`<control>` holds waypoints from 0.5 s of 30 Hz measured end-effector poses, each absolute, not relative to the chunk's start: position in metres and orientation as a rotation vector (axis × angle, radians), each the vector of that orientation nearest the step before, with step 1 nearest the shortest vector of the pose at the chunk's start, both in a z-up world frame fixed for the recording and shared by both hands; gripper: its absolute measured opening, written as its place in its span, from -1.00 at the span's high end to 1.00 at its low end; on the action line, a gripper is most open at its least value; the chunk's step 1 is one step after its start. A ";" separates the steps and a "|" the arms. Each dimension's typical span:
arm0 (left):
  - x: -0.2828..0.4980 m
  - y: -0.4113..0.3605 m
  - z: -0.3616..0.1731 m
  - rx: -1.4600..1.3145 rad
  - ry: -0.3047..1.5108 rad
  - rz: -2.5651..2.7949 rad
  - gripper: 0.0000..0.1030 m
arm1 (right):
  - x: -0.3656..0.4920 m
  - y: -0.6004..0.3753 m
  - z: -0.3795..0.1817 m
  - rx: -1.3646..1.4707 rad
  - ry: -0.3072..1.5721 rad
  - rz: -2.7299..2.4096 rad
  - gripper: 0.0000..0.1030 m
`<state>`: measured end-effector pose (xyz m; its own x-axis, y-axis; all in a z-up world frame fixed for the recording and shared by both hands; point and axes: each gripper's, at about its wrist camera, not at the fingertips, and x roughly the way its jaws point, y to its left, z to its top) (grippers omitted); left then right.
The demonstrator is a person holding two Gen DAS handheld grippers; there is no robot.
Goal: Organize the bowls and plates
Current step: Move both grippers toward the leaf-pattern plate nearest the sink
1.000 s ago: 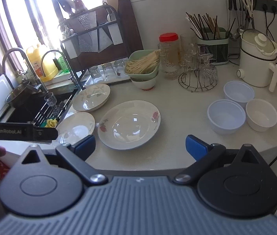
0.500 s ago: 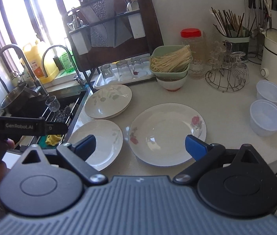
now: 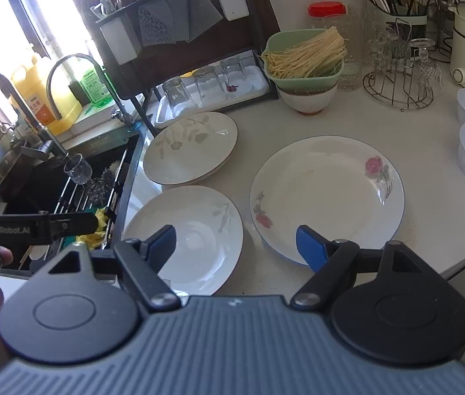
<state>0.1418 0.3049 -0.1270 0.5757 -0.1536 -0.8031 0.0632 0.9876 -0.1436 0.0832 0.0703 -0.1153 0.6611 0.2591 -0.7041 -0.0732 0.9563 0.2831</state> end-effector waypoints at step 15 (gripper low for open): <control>0.173 0.360 -0.185 -0.167 0.983 -0.105 -0.90 | 0.115 0.098 -0.164 0.383 0.932 0.193 -0.28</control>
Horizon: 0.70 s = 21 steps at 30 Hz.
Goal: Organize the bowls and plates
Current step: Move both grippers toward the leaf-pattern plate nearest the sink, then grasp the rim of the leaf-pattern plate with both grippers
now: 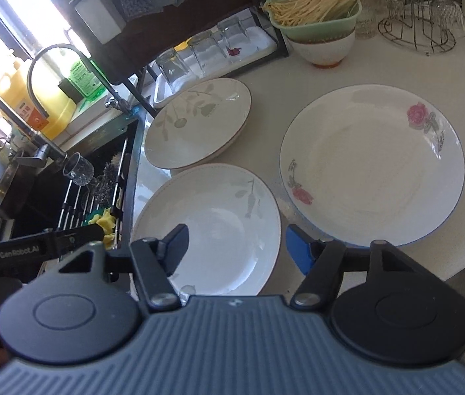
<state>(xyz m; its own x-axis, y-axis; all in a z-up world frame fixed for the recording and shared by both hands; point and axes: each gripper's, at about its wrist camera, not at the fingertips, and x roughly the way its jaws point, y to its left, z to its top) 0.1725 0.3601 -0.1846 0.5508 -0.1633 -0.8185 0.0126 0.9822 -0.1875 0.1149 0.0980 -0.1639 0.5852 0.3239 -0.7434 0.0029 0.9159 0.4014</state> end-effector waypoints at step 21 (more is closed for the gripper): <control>0.221 0.349 -0.247 -0.242 1.122 -0.301 0.49 | 0.141 0.098 -0.200 0.423 1.008 0.079 0.46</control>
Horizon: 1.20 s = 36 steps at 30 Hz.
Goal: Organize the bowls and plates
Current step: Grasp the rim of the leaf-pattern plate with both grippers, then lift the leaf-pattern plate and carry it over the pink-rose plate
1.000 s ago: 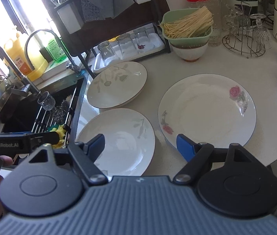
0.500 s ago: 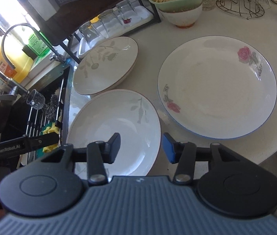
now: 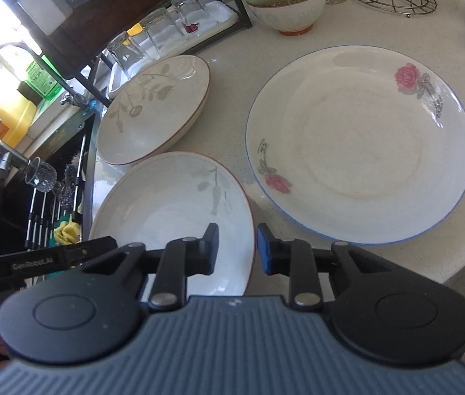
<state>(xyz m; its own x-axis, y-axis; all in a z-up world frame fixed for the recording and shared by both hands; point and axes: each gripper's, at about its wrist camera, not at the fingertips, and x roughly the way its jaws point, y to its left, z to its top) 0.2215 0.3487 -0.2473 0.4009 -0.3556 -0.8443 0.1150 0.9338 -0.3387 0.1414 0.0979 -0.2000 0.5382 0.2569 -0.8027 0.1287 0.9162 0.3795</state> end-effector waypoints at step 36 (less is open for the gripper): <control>0.230 0.359 -0.210 -0.446 1.160 -0.370 0.59 | 0.146 0.074 -0.184 0.553 1.021 0.188 0.51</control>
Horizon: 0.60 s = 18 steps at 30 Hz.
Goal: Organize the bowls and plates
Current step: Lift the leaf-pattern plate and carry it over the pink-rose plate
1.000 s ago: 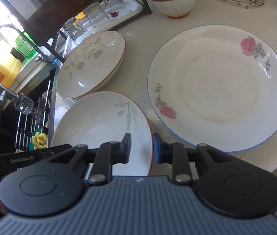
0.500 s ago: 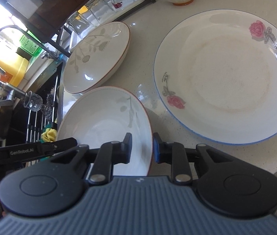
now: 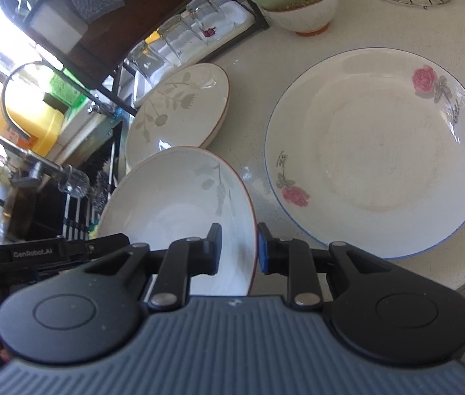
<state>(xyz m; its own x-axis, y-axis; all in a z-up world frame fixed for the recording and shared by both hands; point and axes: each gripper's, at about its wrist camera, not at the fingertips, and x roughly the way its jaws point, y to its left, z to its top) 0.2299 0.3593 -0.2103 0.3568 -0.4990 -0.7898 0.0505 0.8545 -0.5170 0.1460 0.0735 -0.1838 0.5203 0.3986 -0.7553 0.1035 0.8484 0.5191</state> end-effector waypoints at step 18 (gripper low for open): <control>0.260 0.268 -0.185 -0.435 1.221 -0.391 0.59 | 0.144 -0.011 -0.169 0.668 0.980 0.138 0.51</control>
<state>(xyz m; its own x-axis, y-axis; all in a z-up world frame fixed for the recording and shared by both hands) 0.2600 0.2678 -0.1846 0.2966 -0.5093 -0.8079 0.0543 0.8536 -0.5182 0.1440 -0.0114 -0.1686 0.5660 0.3975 -0.7222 0.1830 0.7937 0.5802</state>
